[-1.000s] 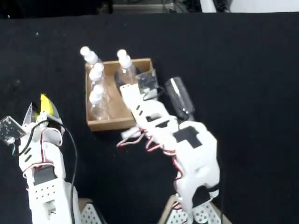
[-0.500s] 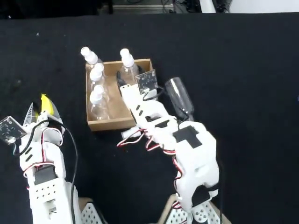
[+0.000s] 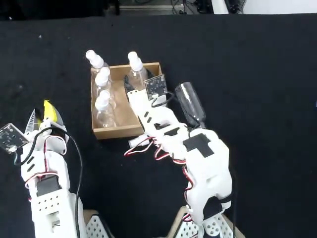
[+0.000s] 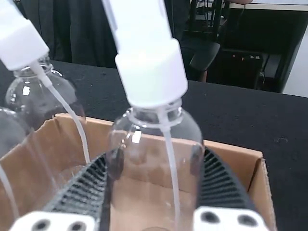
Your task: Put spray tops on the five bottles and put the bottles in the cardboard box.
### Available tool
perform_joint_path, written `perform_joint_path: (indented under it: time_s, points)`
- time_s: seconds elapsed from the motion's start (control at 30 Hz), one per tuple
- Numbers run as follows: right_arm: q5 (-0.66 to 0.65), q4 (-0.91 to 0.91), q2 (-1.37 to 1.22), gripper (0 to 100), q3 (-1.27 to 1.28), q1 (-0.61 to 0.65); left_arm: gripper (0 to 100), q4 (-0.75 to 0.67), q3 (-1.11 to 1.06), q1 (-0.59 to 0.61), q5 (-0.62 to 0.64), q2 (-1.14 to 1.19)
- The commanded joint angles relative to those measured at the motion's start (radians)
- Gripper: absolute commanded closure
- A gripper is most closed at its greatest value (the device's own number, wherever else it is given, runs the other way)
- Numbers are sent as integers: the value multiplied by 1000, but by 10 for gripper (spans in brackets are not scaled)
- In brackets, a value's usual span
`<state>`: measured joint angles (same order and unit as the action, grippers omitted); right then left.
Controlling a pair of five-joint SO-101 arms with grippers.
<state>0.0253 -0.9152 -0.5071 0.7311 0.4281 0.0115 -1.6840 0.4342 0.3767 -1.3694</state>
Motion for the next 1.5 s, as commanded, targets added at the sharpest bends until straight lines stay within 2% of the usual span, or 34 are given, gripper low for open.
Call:
perform_joint_path:
  time_s: [0.0,0.47,0.67,1.2,1.47]
  points:
    - [-9,5,28,831,-24,-8,887,2,-25,-5,5,-14]
    - [-9,5,30,830,-22,-8,887,2,-25,-5,5,-15]
    - [-9,6,30,736,-22,-2,887,2,-25,-5,5,-15]
    - [-9,-5,38,751,-7,2,887,0,-25,-5,5,-15]
    - [-6,6,154,753,38,5,887,-2,-25,-5,5,-15]
